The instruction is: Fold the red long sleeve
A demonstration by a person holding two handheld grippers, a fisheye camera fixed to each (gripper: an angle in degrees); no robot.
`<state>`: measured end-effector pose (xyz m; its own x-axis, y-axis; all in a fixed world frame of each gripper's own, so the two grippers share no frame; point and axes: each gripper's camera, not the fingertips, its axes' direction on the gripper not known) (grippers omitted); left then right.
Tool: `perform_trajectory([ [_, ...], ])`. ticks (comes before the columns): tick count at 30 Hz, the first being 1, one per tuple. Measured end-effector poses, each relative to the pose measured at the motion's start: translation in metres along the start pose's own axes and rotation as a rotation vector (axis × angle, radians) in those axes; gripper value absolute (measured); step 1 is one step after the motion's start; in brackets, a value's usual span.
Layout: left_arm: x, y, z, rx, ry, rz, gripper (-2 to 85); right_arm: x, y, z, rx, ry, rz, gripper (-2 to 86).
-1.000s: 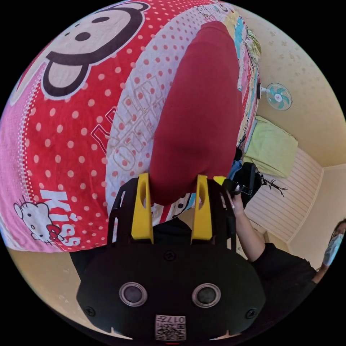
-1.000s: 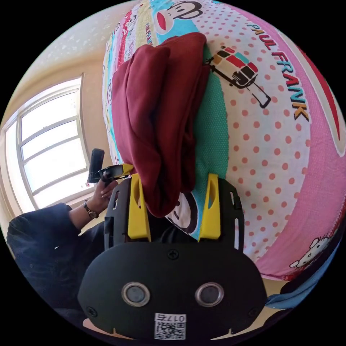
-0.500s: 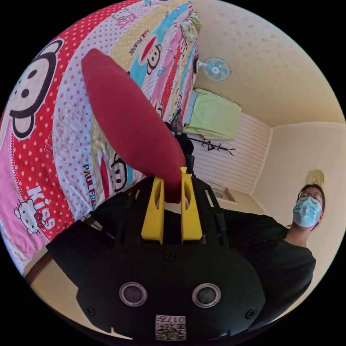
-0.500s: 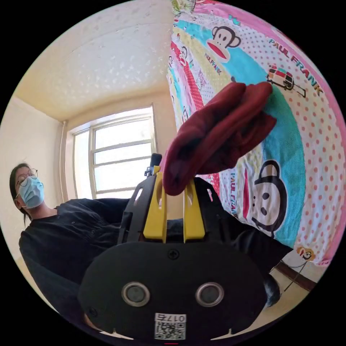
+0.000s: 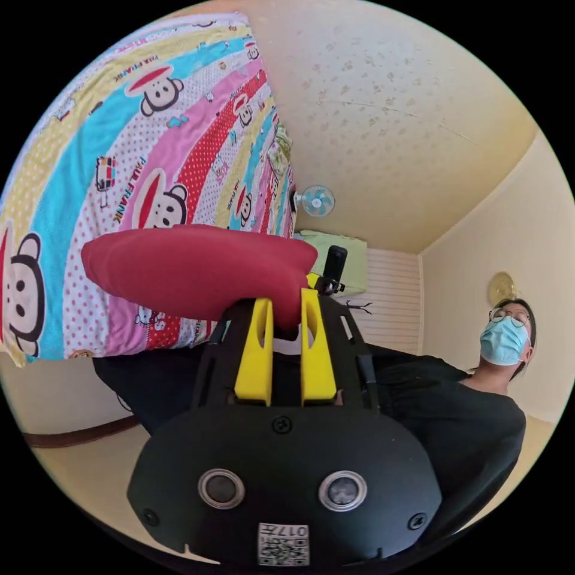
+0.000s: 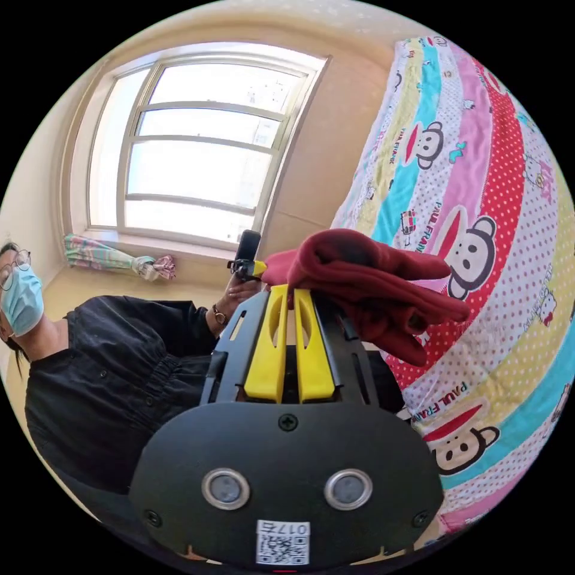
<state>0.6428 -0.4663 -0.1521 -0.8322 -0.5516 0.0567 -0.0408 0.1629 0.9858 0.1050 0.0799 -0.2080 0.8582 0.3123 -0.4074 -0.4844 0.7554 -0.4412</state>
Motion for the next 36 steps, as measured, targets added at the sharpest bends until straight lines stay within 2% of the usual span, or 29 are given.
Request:
perform_trajectory([
  [2, 0.023, -0.014, -0.057, 0.114, -0.072, 0.082, 7.1, -0.014, -0.044, 0.029, -0.023, -0.012, -0.064, 1.4],
  [7, 0.062, -0.03, -0.136, 0.293, -0.201, 0.223, 7.2, -0.04, -0.148, 0.09, -0.082, -0.098, -0.186, 1.1],
  [9, 0.057, -0.026, -0.146, 0.318, -0.261, 0.237, 7.3, -0.047, -0.176, 0.127, -0.148, -0.099, -0.233, 1.0],
  [12, -0.004, -0.017, -0.136, 0.334, -0.366, 0.126, 7.9, -0.025, -0.183, 0.184, -0.306, -0.005, -0.197, 0.8],
  [14, -0.115, -0.011, -0.096, 0.23, -0.423, -0.219, 9.1, 0.011, -0.172, 0.215, -0.395, 0.051, -0.079, 0.6],
  [15, -0.146, -0.009, -0.079, 0.157, -0.4, -0.297, 9.5, 0.038, -0.158, 0.229, -0.443, 0.096, 0.015, 0.5],
  [16, -0.201, -0.002, -0.037, 0.004, -0.304, -0.403, 9.4, 0.051, -0.149, 0.234, -0.47, 0.117, 0.064, 0.5],
  [17, -0.242, 0.013, 0.0, -0.07, -0.239, -0.484, 8.4, 0.074, -0.129, 0.24, -0.527, 0.163, 0.156, 0.4],
  [19, -0.29, 0.045, 0.047, -0.132, -0.196, -0.598, 7.7, 0.096, -0.092, 0.236, -0.585, 0.246, 0.239, 0.4],
  [20, -0.321, 0.074, 0.072, -0.177, -0.191, -0.727, 6.6, 0.104, -0.068, 0.227, -0.62, 0.312, 0.268, 0.4],
  [21, -0.335, 0.09, 0.081, -0.194, -0.191, -0.806, 6.1, 0.111, -0.042, 0.214, -0.668, 0.411, 0.298, 0.4],
  [23, -0.376, 0.164, 0.106, -0.204, -0.112, -1.159, 3.5, 0.124, 0.002, 0.19, -0.767, 0.606, 0.366, 0.4],
  [25, -0.387, 0.21, 0.109, -0.173, -0.056, -1.412, 0.1, 0.142, 0.055, 0.161, -0.897, 0.789, 0.502, 0.4],
  [27, -0.387, 0.23, 0.099, -0.05, -0.007, -1.547, -0.6, 0.156, 0.134, 0.117, -1.021, 0.907, 0.765, 0.5],
  [29, -0.39, 0.214, 0.077, 0.168, 0.06, -1.548, -0.9, 0.151, 0.187, 0.083, -0.972, 0.876, 0.963, 0.5],
  [31, -0.397, 0.174, 0.062, 0.248, 0.068, -1.486, -1.0, 0.134, 0.228, 0.052, -0.799, 0.819, 1.109, 0.5],
  [33, -0.403, 0.111, 0.05, 0.229, 0.041, -1.375, -1.0, 0.102, 0.268, 0.024, -0.525, 0.794, 1.207, 0.5],
  [36, -0.386, -0.016, 0.045, 0.082, -0.119, -1.138, -1.0, 0.056, 0.31, 0.016, -0.289, 0.791, 1.237, 0.4],
])
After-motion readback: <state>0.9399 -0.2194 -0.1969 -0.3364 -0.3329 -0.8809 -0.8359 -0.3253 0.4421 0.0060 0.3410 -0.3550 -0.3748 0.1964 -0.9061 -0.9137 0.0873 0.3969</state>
